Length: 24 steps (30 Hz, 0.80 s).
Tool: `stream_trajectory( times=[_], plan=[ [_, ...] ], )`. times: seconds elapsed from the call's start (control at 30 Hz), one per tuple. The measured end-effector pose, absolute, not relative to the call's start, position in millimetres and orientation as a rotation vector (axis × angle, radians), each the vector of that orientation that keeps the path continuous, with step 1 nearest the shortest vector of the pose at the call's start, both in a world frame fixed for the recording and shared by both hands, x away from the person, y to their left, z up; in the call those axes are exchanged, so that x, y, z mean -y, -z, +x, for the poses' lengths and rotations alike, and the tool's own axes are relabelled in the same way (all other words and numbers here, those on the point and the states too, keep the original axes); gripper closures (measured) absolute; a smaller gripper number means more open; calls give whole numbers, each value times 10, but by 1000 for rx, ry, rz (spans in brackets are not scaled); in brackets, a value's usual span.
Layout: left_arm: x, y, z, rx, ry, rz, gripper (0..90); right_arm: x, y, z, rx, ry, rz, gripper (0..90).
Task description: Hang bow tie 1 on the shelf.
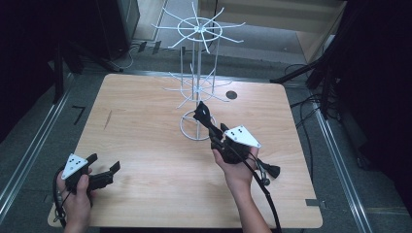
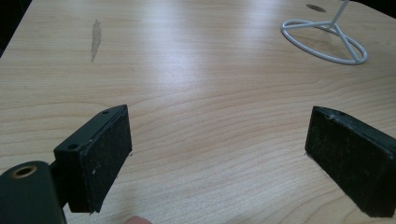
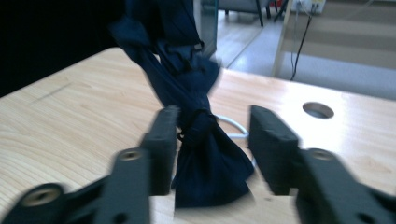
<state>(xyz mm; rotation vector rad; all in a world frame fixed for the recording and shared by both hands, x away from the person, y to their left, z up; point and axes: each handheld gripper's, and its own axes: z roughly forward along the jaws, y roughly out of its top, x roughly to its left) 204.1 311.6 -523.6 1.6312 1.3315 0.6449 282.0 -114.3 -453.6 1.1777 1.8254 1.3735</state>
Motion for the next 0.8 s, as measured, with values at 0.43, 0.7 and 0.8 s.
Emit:
stream_trajectory(
  times=[0.43,0.7,0.8],
  plan=[
    [-3117,5236,2041,-1332,-648,1628,81,1378,4619,2784,-1820,-1319,1216,439],
    [-3119,5235,2045,-1334,-647,1628,81,1795,4765,2727,-1798,-1222,1277,431],
    [-3114,5237,2041,-1330,-649,1627,81,1887,4798,2714,-1793,-1209,1295,432]
  ],
)
